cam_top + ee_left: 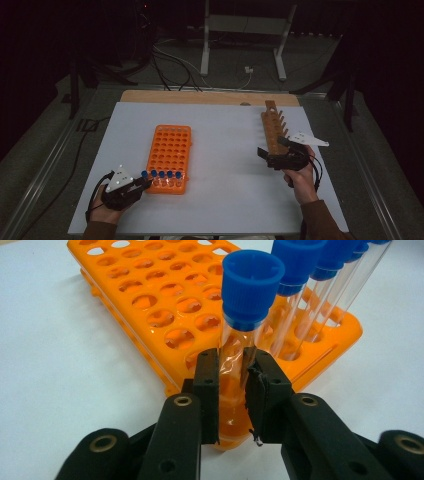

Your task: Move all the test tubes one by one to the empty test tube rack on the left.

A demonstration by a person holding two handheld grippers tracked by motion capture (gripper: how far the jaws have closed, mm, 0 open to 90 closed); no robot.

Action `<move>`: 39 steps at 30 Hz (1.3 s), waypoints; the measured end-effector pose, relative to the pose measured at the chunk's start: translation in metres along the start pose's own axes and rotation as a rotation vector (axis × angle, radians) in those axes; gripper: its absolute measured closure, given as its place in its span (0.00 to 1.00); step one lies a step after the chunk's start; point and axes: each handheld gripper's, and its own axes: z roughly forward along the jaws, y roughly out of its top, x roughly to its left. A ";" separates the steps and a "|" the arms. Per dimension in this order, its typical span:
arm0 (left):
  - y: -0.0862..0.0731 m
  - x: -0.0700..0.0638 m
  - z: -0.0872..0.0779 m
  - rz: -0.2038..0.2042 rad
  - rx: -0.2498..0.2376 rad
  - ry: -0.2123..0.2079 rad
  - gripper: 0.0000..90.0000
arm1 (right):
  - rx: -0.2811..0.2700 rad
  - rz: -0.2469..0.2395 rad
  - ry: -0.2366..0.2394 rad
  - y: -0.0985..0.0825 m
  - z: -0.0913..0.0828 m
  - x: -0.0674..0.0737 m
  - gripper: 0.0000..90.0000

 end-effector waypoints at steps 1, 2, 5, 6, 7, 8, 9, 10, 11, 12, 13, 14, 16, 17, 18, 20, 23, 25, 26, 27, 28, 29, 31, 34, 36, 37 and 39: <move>0.000 0.000 0.000 0.000 -0.001 0.004 0.81 | 0.002 0.001 -0.002 -0.001 0.000 0.000 0.02; 0.000 -0.001 0.000 0.001 -0.001 0.007 0.79 | 0.003 0.003 -0.003 -0.002 -0.001 -0.001 0.02; 0.000 0.001 -0.002 -0.015 -0.021 0.008 0.73 | 0.008 0.006 -0.004 -0.005 -0.002 -0.001 0.02; 0.000 0.002 -0.003 -0.018 -0.029 0.002 0.72 | 0.008 0.007 -0.004 -0.005 -0.002 -0.002 0.02; 0.000 0.002 -0.005 -0.022 -0.041 -0.002 0.70 | 0.009 0.007 -0.004 -0.005 -0.002 -0.002 0.02; 0.000 0.003 -0.006 -0.029 -0.052 -0.007 0.68 | 0.008 0.007 -0.002 -0.005 -0.003 -0.001 0.02; 0.000 0.004 -0.008 -0.033 -0.064 -0.012 0.67 | 0.008 0.006 -0.002 -0.006 -0.003 -0.001 0.02; 0.000 0.005 -0.009 -0.034 -0.077 -0.018 0.65 | 0.007 0.005 -0.001 -0.006 -0.004 -0.001 0.02; 0.000 0.005 -0.011 -0.036 -0.088 -0.022 0.63 | 0.007 0.004 0.000 -0.007 -0.004 0.000 0.02; 0.000 0.006 -0.013 -0.038 -0.103 -0.026 0.61 | 0.008 0.005 0.000 -0.007 -0.005 0.000 0.02; 0.000 0.006 -0.014 -0.042 -0.117 -0.031 0.59 | 0.008 0.005 0.000 -0.008 -0.005 0.000 0.02; 0.000 0.007 -0.016 -0.041 -0.126 -0.028 0.58 | 0.009 0.003 0.000 -0.008 -0.006 0.000 0.02; -0.001 0.007 -0.019 -0.044 -0.147 -0.026 0.53 | 0.011 0.005 0.000 -0.010 -0.007 -0.001 0.02; -0.002 0.008 -0.021 -0.045 -0.160 -0.028 0.53 | 0.010 0.007 0.000 -0.010 -0.007 -0.001 0.02; -0.002 0.008 -0.022 -0.048 -0.173 -0.028 0.51 | 0.009 0.006 0.000 -0.011 -0.008 -0.001 0.02; -0.002 0.009 -0.025 -0.057 -0.202 -0.033 0.48 | 0.010 0.007 0.001 -0.012 -0.009 -0.001 0.02; -0.002 0.011 -0.028 -0.080 -0.244 -0.029 0.45 | 0.009 0.006 0.003 -0.013 -0.010 0.000 0.02; -0.003 0.013 -0.031 -0.098 -0.265 -0.018 0.44 | 0.009 0.006 0.001 -0.014 -0.012 0.001 0.02; -0.003 0.014 -0.032 -0.104 -0.273 -0.008 0.44 | 0.008 0.007 0.003 -0.014 -0.013 0.001 0.02; -0.003 0.016 -0.033 -0.110 -0.281 0.002 0.44 | 0.005 0.007 0.003 -0.015 -0.014 0.001 0.02; -0.003 0.017 -0.034 -0.122 -0.294 0.014 0.43 | 0.005 0.006 0.003 -0.016 -0.015 0.001 0.02; -0.003 0.018 -0.036 -0.132 -0.302 0.031 0.43 | 0.004 0.010 0.004 -0.016 -0.016 0.001 0.02; -0.003 0.020 -0.038 -0.148 -0.313 0.062 0.41 | 0.001 0.011 0.002 -0.019 -0.018 0.000 0.02; -0.001 0.023 -0.038 -0.169 -0.326 0.110 0.37 | -0.011 0.018 -0.004 -0.024 -0.021 0.000 0.02; 0.001 0.025 -0.037 -0.181 -0.332 0.138 0.34 | -0.017 0.025 -0.008 -0.026 -0.024 0.000 0.02; 0.002 0.026 -0.036 -0.186 -0.335 0.153 0.31 | -0.024 0.025 -0.010 -0.027 -0.025 0.000 0.02; 0.005 0.028 -0.034 -0.198 -0.340 0.179 0.28 | -0.038 0.028 -0.014 -0.029 -0.028 -0.001 0.02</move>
